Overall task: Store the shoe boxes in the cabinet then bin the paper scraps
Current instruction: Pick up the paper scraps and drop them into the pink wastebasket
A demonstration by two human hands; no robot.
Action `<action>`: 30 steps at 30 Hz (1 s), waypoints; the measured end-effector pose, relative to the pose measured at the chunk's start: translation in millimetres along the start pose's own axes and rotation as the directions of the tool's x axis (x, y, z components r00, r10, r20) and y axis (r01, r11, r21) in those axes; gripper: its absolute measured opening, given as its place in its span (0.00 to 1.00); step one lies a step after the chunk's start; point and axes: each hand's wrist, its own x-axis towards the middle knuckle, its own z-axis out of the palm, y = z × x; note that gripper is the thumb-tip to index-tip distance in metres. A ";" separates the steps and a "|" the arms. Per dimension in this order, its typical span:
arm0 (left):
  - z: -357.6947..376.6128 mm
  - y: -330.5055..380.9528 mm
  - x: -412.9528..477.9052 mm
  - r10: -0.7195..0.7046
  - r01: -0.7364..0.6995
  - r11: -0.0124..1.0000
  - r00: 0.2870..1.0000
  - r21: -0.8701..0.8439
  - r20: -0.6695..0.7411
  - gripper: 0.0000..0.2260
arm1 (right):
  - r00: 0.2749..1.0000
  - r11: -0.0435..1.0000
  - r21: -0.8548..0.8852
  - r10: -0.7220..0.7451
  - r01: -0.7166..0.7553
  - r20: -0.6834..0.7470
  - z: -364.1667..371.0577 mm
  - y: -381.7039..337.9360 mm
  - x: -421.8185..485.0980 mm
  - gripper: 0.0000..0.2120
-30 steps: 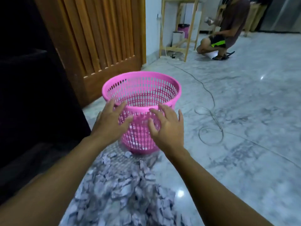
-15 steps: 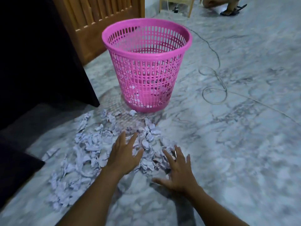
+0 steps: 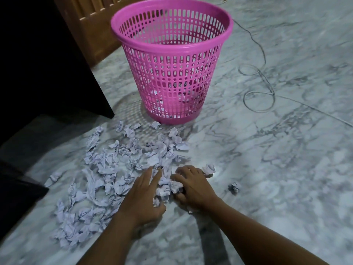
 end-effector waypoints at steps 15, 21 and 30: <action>31.6 11.7 9.4 -0.043 0.047 0.999 0.989 0.025 -0.140 0.40 | 0.843 0.930 0.326 0.309 -0.170 -0.440 -30.3 25.4 -28.3 0.12; 43.1 36.0 12.0 -0.120 0.116 0.992 0.985 -0.041 -0.122 0.49 | 0.842 0.916 0.182 0.401 -0.358 -0.361 -30.3 59.3 -47.7 0.14; 71.7 58.3 19.4 -0.061 0.076 0.995 0.977 0.065 -0.204 0.46 | 0.939 0.972 -0.075 0.195 -0.224 -0.283 -8.5 57.9 -55.0 0.14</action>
